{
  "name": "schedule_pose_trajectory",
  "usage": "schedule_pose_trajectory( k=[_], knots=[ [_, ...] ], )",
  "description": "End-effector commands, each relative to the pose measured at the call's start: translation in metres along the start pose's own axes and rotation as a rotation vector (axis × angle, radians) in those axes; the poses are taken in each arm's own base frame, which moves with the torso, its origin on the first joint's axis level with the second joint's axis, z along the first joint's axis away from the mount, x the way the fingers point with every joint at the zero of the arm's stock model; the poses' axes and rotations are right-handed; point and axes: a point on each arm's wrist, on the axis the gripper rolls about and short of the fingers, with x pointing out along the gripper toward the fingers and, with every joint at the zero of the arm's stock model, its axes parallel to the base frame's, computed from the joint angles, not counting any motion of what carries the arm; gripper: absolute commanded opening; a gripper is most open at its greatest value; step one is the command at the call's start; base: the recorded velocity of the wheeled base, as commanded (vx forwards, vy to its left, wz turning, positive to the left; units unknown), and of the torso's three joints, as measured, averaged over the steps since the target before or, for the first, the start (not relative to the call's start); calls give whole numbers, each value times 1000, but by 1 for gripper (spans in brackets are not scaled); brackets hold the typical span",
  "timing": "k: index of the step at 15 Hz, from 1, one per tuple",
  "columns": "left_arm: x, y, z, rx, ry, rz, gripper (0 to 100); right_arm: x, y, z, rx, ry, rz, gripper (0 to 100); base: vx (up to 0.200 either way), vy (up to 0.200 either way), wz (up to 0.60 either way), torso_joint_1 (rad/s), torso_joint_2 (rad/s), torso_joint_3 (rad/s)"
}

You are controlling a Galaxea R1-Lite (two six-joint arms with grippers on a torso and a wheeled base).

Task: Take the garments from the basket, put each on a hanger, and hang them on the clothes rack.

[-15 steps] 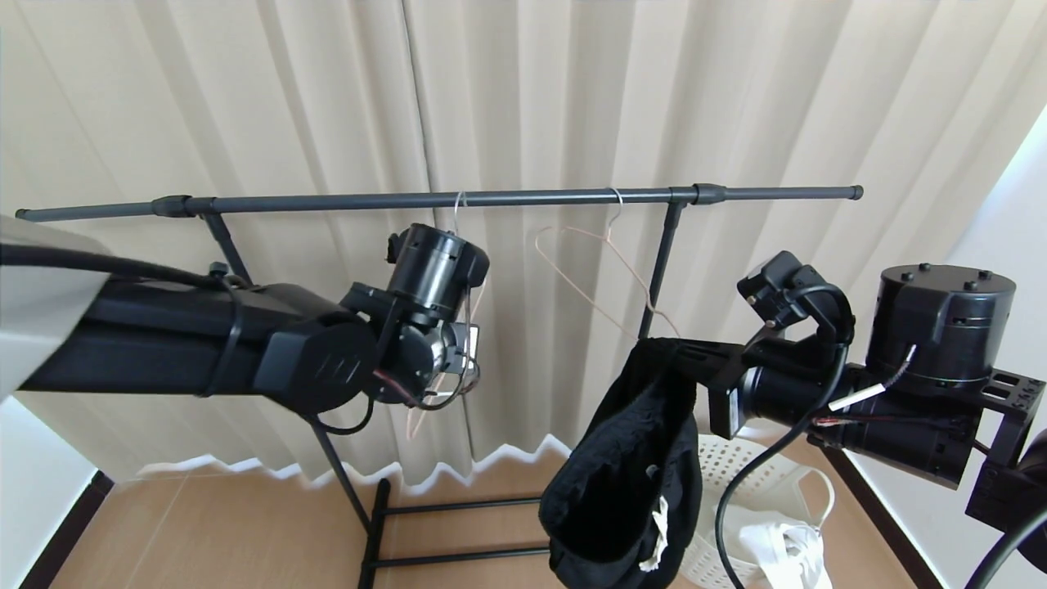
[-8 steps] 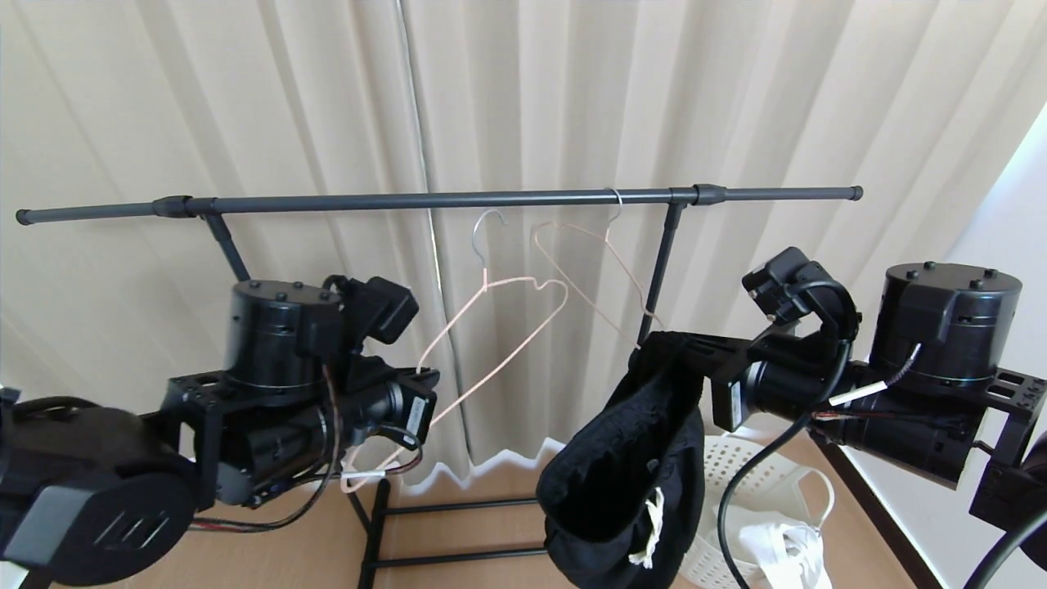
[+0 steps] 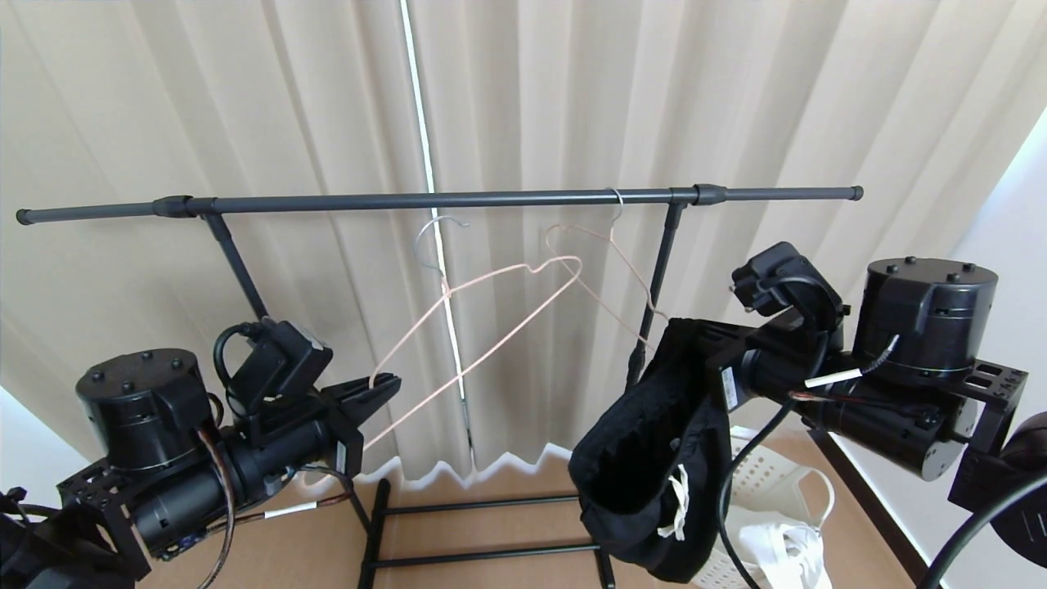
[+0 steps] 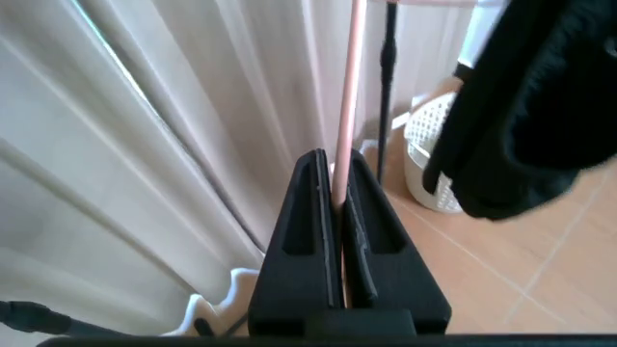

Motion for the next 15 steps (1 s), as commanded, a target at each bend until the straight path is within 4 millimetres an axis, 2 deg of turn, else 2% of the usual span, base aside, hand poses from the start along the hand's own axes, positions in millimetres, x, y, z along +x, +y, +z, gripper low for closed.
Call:
schedule_pose_trajectory(
  k=[1, 2, 6, 8, 15],
  knots=[
    [-6, -8, -11, 0, 34, -56, 0, 13, 2, -3, -3, 25, -35, 0, 0, 0, 0, 0, 0, 0],
    [-8, -8, -10, 4, 32, -60, 0, 13, 1, -3, -3, 24, -40, 0, 0, 0, 0, 0, 0, 0],
    [-42, -27, -11, 51, 27, -140, 0, 28, 0, 0, -2, 39, -162, 0, 0, 0, 0, 0, 0, 0],
    [-54, -35, -12, 66, 28, -165, 0, 28, -1, -1, -2, 53, -230, 0, 0, 0, 0, 0, 0, 0],
    [-50, -56, -8, 83, 5, -277, 0, 28, 0, -5, -5, 75, -270, 0, 0, 0, 0, 0, 0, 0]
  ],
)
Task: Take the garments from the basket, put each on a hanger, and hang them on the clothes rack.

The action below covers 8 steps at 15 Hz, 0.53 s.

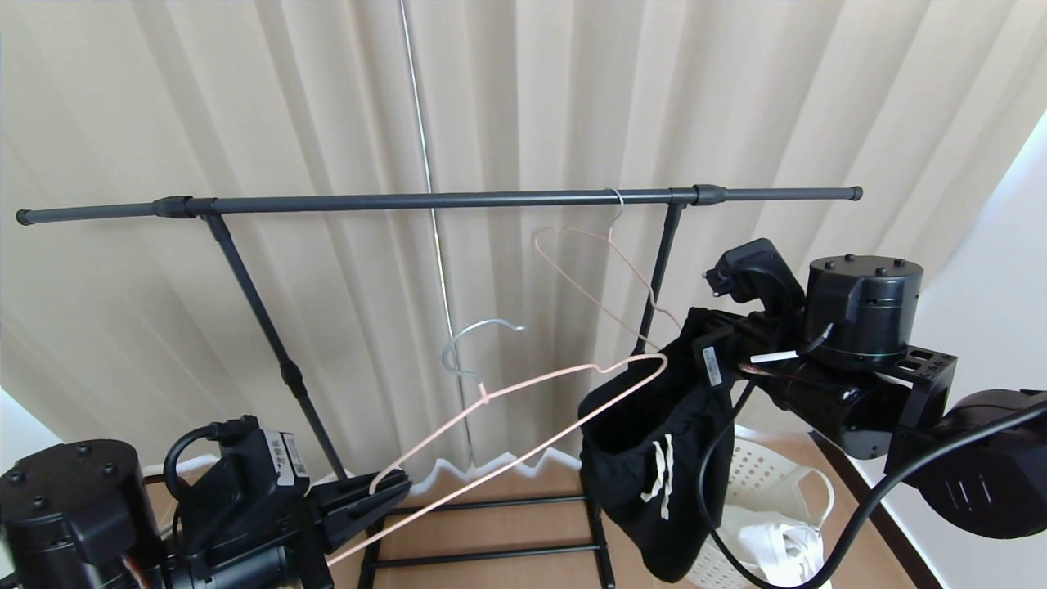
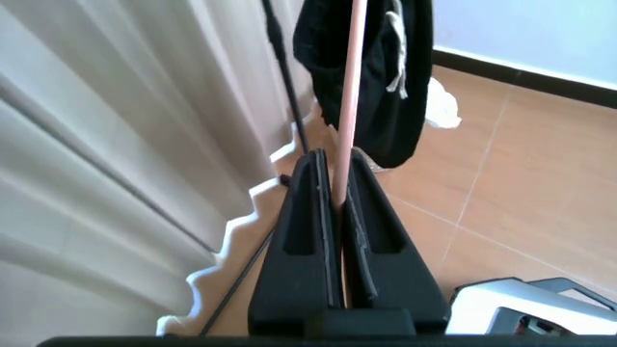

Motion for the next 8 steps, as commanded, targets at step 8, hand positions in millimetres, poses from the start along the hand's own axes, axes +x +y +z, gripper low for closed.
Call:
schedule_pose_trajectory(
  k=[8],
  knots=[
    [40, -7, -4, -73, 37, -83, 0, -10, 23, 4, -23, -16, 36, 0, 0, 0, 0, 0, 0, 0]
  ],
)
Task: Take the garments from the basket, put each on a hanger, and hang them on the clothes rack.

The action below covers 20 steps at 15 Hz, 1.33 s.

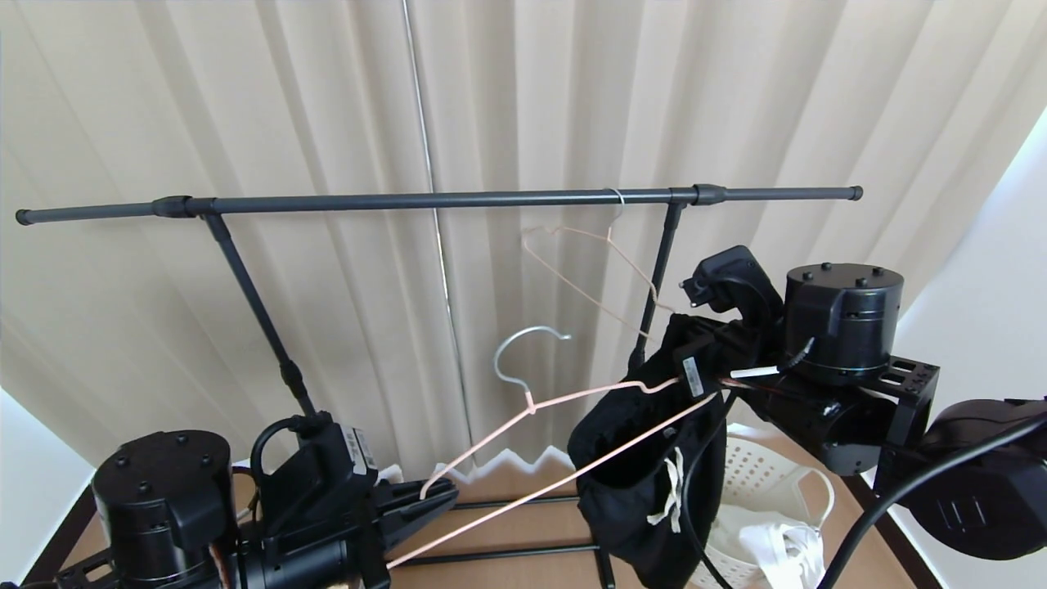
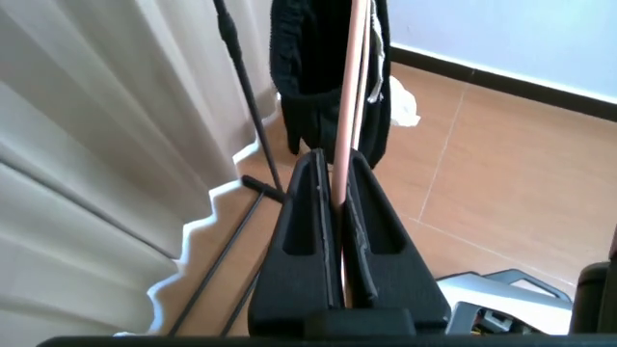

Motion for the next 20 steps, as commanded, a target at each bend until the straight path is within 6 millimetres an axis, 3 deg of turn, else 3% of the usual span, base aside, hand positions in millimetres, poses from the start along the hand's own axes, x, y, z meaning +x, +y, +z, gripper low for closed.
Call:
schedule_pose_trajectory(
  k=[1, 7, 20],
  knots=[
    [7, 3, -1, -9, 9, 17, 0, -3, 3, 2, -1, -9, 12, 0, 0, 0, 0, 0, 0, 0],
    [-15, -2, 3, -3, -8, 54, 0, -2, -2, 3, 8, -12, -5, 0, 0, 0, 0, 0, 0, 0],
    [-15, 14, 2, -13, -10, 124, 0, 2, -2, 10, 16, -30, -6, 0, 0, 0, 0, 0, 0, 0]
  ],
)
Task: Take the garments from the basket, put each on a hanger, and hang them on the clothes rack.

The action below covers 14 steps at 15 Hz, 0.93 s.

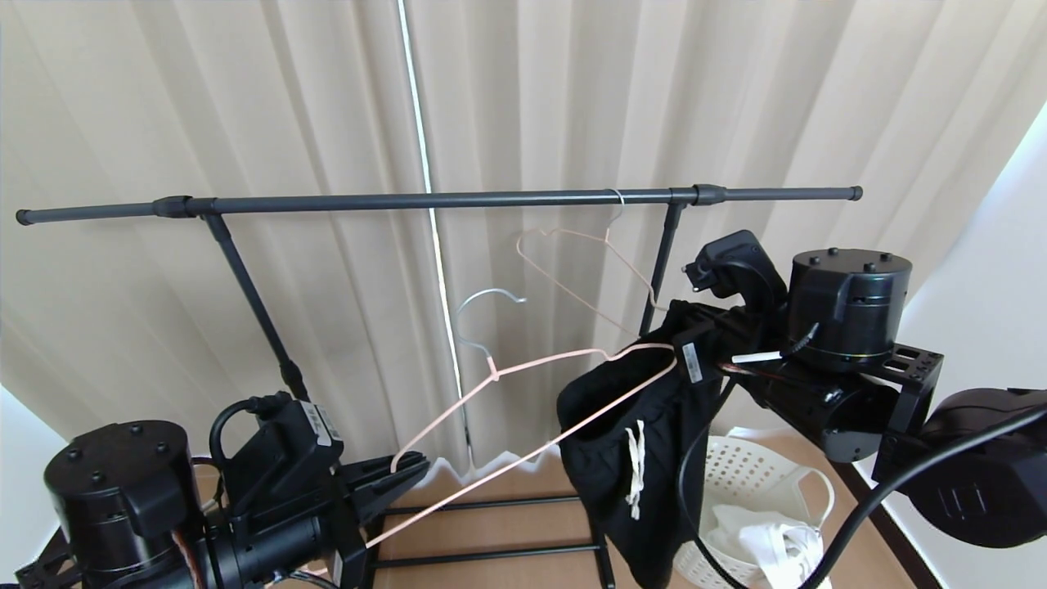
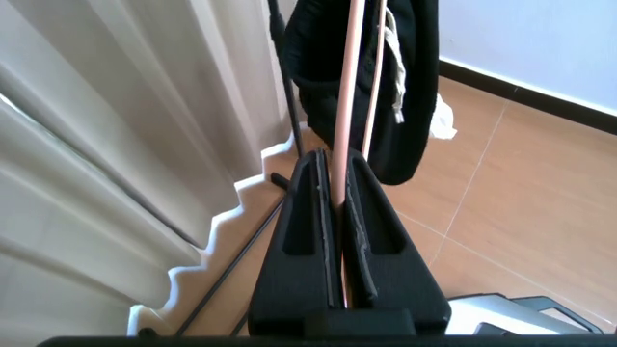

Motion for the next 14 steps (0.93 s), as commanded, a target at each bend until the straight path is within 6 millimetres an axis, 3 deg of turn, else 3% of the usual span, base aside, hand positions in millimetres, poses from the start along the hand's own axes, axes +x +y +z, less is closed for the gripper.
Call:
schedule_pose_trajectory(
  k=[1, 14],
  knots=[
    [1, 1, 0, 0, 0, 3, 0, 1, 1, -1, -2, 2, 1, 0, 0, 0, 0, 0, 0, 0],
    [-3, 1, 4, 6, -19, 12, 0, 6, -6, 3, 10, -5, -25, 0, 0, 0, 0, 0, 0, 0]
  ],
)
